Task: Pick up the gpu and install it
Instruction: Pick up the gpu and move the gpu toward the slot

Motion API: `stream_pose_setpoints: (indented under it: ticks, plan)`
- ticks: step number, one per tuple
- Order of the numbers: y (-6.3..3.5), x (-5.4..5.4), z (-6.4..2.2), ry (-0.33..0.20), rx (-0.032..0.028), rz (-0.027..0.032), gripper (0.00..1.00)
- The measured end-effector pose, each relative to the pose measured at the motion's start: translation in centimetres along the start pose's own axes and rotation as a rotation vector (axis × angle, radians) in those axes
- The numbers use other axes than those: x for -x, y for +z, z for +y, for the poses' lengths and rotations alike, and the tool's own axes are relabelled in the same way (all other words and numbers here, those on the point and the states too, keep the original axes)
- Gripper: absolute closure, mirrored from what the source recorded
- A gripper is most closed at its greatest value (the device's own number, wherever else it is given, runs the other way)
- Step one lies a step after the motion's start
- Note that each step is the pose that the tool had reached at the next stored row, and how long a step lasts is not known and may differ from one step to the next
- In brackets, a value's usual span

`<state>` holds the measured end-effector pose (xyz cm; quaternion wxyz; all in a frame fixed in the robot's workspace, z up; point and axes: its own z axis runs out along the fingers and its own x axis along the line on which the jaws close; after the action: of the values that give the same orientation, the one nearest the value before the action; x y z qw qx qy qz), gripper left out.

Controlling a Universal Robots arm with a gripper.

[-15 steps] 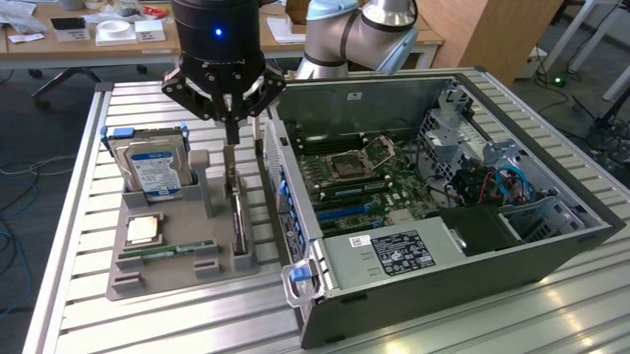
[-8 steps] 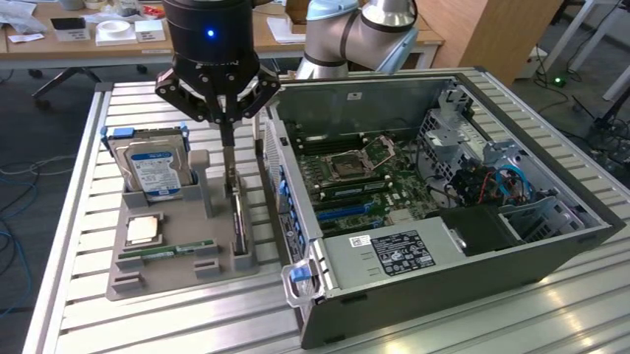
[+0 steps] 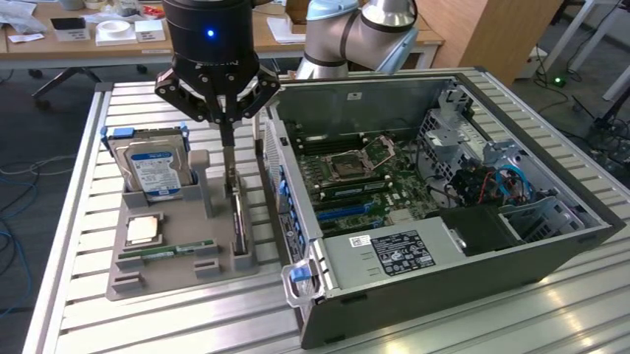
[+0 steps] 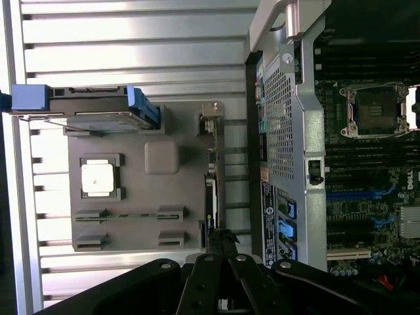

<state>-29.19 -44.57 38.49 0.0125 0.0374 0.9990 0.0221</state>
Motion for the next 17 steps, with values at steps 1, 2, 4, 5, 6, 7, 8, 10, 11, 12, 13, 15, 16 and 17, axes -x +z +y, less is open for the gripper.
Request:
stream_pose_setpoints:
  ticks: [1,2,4,5,6,7,8,10,11,12,13,15,16,17]
  plan:
    - [0.00,0.00,0.00,0.000,0.0000,-0.0001,0.89]
    - [0.00,0.00,0.00,0.000,0.0000,0.0000,0.89]
    - [0.00,0.00,0.00,0.000,0.0000,0.0000,0.89]
    - [0.00,0.00,0.00,0.000,0.0000,0.0000,0.89]
    - [0.00,0.00,0.00,0.000,0.0000,-0.0001,0.89]
    - [0.00,0.00,0.00,0.000,0.0000,0.0000,0.89]
    - [0.00,0.00,0.00,0.000,0.0000,0.0000,0.89]
    - [0.00,0.00,0.00,0.000,0.0000,-0.0001,0.89]
    - [0.00,0.00,0.00,0.000,0.0000,0.0000,0.83]
    - [0.00,0.00,0.00,0.000,0.0000,0.0000,0.77]
    - [0.00,0.00,0.00,0.000,0.0000,0.0000,0.77]
    - [0.00,0.00,0.00,0.000,0.0000,-0.0001,0.71]
    - [0.00,0.00,0.00,0.000,0.0000,0.0000,0.65]
    - [0.00,0.00,0.00,0.000,0.0000,0.0000,0.59]
